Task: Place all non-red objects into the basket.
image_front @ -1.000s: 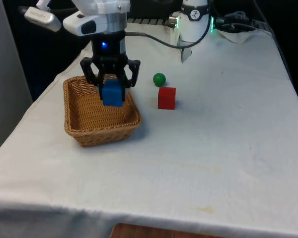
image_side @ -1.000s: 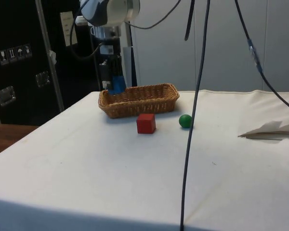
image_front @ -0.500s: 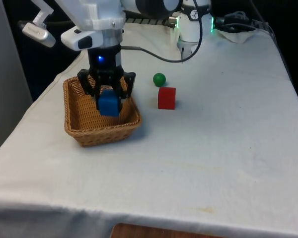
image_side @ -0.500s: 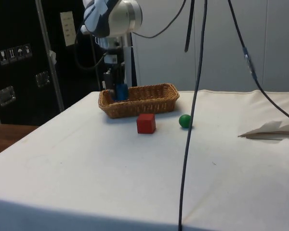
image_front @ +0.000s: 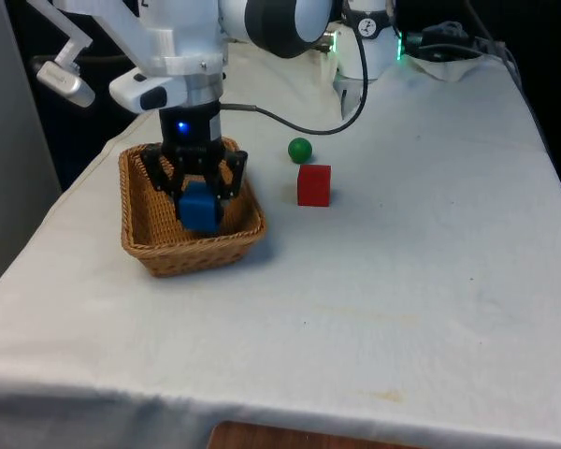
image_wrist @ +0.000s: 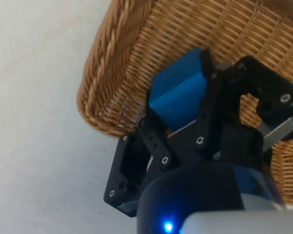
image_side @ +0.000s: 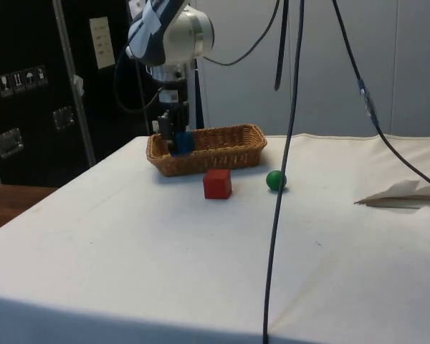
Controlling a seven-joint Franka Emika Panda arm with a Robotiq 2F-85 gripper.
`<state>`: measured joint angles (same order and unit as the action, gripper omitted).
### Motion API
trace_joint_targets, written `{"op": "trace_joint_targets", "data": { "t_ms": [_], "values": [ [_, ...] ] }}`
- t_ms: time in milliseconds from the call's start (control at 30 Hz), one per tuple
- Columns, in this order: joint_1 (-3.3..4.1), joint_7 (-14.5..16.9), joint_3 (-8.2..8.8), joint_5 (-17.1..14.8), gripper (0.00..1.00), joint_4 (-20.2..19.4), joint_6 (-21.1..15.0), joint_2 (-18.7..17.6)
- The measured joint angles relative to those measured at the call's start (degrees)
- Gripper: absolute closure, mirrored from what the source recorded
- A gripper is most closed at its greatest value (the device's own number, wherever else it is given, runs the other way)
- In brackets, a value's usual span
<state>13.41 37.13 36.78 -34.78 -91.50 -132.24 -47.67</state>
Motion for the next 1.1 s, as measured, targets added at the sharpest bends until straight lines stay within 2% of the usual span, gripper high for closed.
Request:
{"op": "trace_joint_targets", "data": {
  "t_ms": [133,167,200,267,300,367,400,433,467,500,833,1000,1100],
  "values": [
    [0.00,0.0,0.11,0.0,0.97,0.0,0.1,0.0],
    [0.00,0.0,0.17,0.0,0.90,0.0,0.2,0.0],
    [0.00,0.0,0.23,0.0,0.77,0.0,0.2,0.0],
    [0.00,0.0,0.23,0.0,0.58,0.0,0.2,0.1],
    [0.00,0.1,0.29,0.0,0.58,0.0,0.2,0.0],
    [0.00,0.1,0.29,0.0,0.39,0.0,0.3,0.1],
    [0.00,0.1,0.29,0.0,0.30,0.0,0.3,0.0],
    [0.00,0.1,0.29,0.0,0.11,0.0,0.3,0.0],
    [0.00,0.1,0.34,0.0,0.03,0.0,0.3,0.0],
    [0.00,0.1,0.34,0.0,0.00,0.0,0.3,0.0],
    [0.00,0.1,0.46,0.0,0.00,0.0,0.3,0.2],
    [0.46,0.1,1.55,0.2,0.00,-0.3,1.9,2.0],
    [0.97,-0.2,2.35,0.8,0.00,-1.1,2.9,3.6]
  ]
}}
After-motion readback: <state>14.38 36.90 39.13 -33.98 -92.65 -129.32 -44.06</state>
